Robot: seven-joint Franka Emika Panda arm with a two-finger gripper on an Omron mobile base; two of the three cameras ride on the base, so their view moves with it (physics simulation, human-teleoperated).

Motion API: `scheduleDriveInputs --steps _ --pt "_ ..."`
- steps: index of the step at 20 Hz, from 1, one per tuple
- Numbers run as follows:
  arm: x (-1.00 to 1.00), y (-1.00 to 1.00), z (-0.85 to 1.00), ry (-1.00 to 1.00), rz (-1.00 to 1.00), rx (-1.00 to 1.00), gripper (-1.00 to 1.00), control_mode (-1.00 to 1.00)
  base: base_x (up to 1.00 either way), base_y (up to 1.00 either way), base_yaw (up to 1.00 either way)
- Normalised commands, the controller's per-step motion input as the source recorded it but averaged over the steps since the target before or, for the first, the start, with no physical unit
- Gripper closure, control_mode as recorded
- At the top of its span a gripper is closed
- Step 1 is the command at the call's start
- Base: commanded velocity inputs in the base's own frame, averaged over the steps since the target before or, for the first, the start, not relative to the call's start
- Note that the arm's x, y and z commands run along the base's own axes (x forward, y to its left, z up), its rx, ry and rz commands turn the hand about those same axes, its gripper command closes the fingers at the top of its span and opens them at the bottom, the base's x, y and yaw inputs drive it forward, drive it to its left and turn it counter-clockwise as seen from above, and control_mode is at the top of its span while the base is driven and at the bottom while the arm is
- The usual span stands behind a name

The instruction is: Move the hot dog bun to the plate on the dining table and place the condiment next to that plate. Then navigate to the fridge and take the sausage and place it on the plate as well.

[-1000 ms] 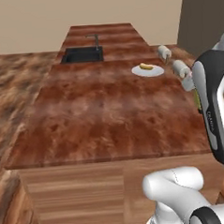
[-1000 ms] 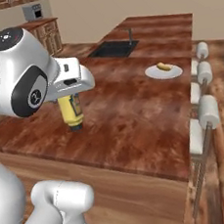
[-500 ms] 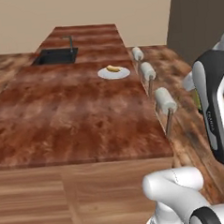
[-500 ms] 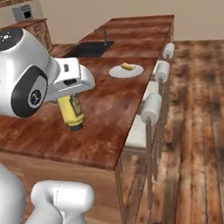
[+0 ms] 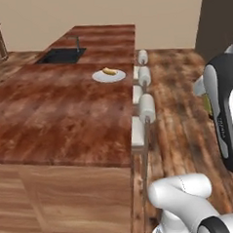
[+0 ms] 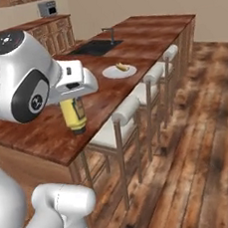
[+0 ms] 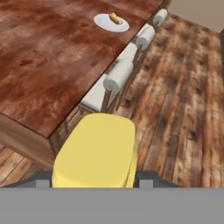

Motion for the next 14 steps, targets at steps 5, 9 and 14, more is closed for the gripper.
scheduleDriveInputs --steps 5,9,14 --pt "0.00 0.00 0.00 0.00 0.00 0.00 1.00 1.00 0.26 -0.64 0.52" --pt "0.00 0.00 0.00 0.00 0.00 0.00 1.00 1.00 0.36 -0.69 0.51" --pt "0.00 0.00 0.00 0.00 0.00 0.00 1.00 1.00 0.33 -0.91 0.42"
